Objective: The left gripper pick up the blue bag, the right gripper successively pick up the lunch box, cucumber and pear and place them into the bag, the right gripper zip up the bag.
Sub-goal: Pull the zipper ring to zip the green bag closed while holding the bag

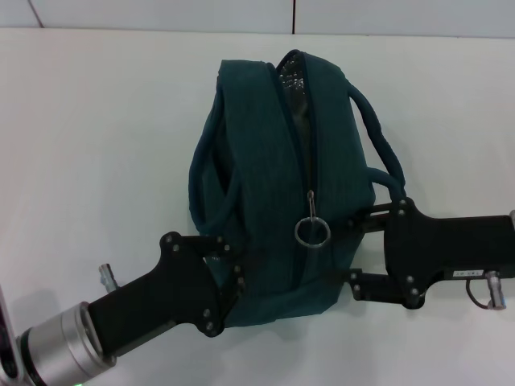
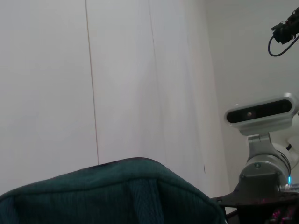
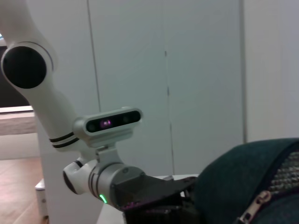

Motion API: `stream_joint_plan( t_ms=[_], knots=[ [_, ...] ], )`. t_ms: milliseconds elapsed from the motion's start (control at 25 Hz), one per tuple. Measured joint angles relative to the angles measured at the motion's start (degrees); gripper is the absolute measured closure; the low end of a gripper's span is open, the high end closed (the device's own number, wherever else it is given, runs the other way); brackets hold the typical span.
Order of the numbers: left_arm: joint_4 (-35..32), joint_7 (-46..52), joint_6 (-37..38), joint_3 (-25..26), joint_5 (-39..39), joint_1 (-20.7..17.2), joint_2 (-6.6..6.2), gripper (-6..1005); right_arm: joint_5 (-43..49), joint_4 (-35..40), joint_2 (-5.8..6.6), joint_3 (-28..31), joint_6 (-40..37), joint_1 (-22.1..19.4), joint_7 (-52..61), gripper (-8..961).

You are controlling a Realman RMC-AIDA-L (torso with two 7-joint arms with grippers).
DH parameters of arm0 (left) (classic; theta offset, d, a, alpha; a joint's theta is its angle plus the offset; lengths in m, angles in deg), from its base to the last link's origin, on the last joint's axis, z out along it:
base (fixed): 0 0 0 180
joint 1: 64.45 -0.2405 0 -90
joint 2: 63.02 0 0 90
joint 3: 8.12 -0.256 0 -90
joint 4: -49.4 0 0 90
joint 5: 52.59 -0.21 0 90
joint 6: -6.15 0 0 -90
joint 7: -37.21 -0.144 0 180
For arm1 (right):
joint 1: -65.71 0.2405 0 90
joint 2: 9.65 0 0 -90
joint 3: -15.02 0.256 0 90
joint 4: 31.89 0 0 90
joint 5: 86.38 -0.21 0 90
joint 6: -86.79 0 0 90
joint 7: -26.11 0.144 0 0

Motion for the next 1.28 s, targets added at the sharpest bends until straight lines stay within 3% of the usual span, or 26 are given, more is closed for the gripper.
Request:
stream_joint_plan(
  t_ms=[160, 400, 1120, 1280],
  knots=[
    [0.0, -0.1, -0.1, 0.0, 0.0, 0.0, -0.03, 943, 0.0, 0.1, -0.06, -0.4, -0.2, 0.4, -0.1, 500],
    [0.0, -0.1, -0.1, 0.0, 0.0, 0.0, -0.04, 943, -0.4, 0.4, -0.42, -0.4, -0.4, 0.5, -0.5, 591],
    [0.0, -0.1, -0.1, 0.0, -0.1, 0.0, -0.13, 941, -0.7, 0.0, -0.62, -0.5, -1.8, 1.2, -3.4, 590],
    [0.0, -0.1, -0.1, 0.0, -0.2, 0.1, -0.08, 940, -0.8, 0.0, -0.64, -0.6, -1.9, 1.3, -3.7, 637]
  ],
)
